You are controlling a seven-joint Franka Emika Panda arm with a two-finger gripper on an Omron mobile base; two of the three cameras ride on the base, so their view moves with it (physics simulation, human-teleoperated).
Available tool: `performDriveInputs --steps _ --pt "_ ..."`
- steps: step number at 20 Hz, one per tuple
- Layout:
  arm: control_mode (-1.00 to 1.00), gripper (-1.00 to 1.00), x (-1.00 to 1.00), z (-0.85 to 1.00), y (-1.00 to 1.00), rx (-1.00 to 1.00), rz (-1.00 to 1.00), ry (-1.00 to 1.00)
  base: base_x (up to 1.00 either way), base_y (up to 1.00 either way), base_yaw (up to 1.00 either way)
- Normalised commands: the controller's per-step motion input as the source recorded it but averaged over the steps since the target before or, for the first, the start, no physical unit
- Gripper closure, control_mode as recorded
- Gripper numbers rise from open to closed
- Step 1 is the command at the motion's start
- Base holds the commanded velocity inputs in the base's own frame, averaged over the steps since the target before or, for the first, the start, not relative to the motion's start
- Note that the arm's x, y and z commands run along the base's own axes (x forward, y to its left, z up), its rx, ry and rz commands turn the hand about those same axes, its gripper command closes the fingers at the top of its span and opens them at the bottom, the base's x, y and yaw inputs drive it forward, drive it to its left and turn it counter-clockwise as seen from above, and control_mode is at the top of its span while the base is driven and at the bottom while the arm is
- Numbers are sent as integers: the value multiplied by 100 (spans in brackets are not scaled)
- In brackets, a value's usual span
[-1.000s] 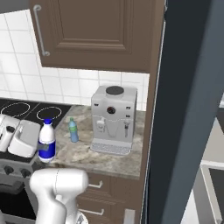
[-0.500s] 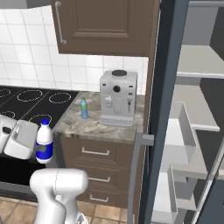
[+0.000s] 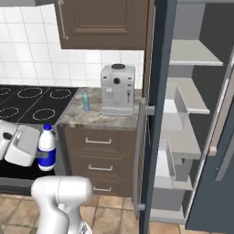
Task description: Take the bottled waters from the counter and place them in the freezer to freeze. Close the freezer door after placing the bottles.
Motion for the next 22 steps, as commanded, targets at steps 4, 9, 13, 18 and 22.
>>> performDriveInputs --steps 4,9,13,18,22 --pt "100 100 0 0 0 0 0 0 -60 -16 -23" --pt "100 100 0 0 0 0 0 0 -38 -54 -15" --pt "100 100 0 0 0 0 0 0 -28 -58 -6" --pt "100 100 0 0 0 0 0 0 -18 -87 0" --pt "100 100 0 0 0 0 0 0 -5 -84 2"
